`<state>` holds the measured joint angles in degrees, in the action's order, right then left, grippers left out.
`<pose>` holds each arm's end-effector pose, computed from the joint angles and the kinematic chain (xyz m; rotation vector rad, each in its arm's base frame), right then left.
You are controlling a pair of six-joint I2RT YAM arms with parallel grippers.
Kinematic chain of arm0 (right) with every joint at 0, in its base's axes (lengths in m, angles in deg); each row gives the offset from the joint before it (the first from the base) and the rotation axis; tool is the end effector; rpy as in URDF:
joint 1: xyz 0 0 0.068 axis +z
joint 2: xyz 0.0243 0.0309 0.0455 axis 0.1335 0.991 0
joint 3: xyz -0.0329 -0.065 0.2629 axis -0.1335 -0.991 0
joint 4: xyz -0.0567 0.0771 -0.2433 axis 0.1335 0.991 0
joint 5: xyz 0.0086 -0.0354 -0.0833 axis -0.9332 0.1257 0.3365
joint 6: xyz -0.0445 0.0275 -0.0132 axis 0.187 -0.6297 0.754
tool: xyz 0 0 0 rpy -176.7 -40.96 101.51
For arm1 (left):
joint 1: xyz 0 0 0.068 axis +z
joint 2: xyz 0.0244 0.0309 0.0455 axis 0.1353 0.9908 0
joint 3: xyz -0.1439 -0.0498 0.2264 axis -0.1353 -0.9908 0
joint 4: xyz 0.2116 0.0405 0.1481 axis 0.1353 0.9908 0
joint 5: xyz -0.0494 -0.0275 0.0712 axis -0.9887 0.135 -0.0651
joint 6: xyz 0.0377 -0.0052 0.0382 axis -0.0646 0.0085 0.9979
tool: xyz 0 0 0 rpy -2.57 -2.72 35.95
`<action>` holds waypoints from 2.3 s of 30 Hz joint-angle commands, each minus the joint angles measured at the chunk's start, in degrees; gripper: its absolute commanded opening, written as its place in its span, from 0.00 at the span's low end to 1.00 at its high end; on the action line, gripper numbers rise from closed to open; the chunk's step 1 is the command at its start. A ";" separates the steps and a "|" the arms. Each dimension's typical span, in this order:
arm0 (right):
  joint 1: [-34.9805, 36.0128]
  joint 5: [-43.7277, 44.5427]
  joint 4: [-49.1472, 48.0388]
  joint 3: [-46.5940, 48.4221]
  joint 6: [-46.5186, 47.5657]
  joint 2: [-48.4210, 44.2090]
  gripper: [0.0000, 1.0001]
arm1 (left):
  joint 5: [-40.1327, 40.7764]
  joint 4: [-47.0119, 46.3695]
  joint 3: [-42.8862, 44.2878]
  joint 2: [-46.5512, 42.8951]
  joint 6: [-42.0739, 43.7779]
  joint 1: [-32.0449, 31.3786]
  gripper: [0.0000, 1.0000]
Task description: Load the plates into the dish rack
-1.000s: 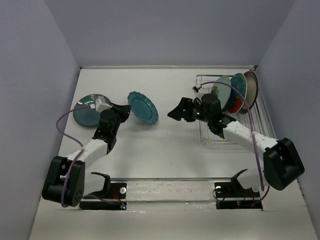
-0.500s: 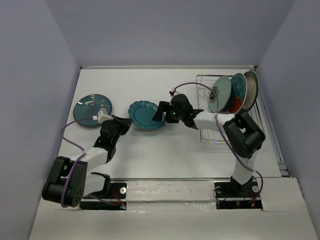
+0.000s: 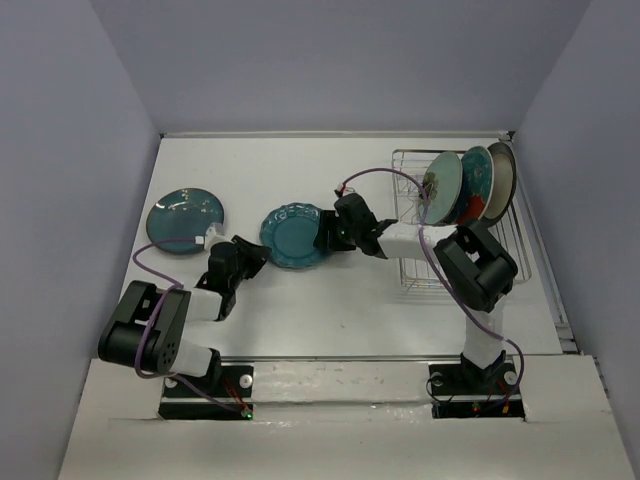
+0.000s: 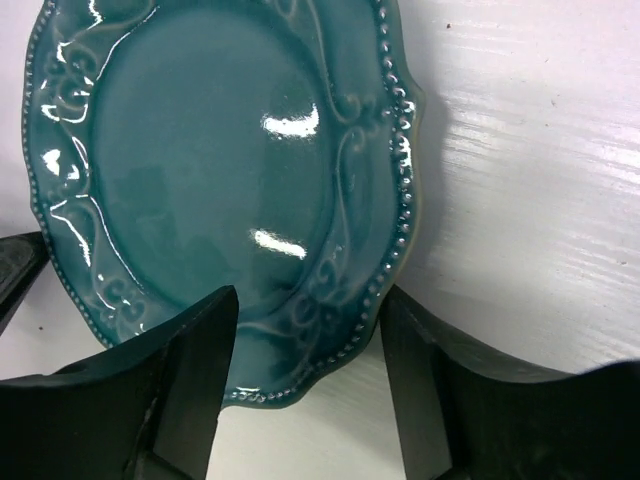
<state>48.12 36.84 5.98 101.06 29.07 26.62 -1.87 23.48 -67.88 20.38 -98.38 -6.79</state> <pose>0.3161 0.2694 0.1577 -0.1355 2.3790 0.6526 0.2223 -0.0591 0.1396 -0.6565 1.8650 -0.8432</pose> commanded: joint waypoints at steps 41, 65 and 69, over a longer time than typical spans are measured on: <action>-1.25 -11.02 -5.74 -9.59 -1.51 -16.75 0.98 | -10.32 -17.00 -5.72 -18.40 -6.10 2.00 0.06; -1.77 -29.93 -31.25 -21.01 -12.41 -31.42 0.07 | -24.56 10.61 4.90 -42.67 0.40 2.61 0.55; -3.00 -20.19 -16.79 -17.26 -5.48 -40.29 0.07 | -24.39 27.10 12.89 -44.35 11.19 2.61 0.83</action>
<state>44.73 13.41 -13.45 79.31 18.51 -3.28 -22.31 44.00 -64.91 -21.06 -96.39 -3.80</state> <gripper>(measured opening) 0.145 0.776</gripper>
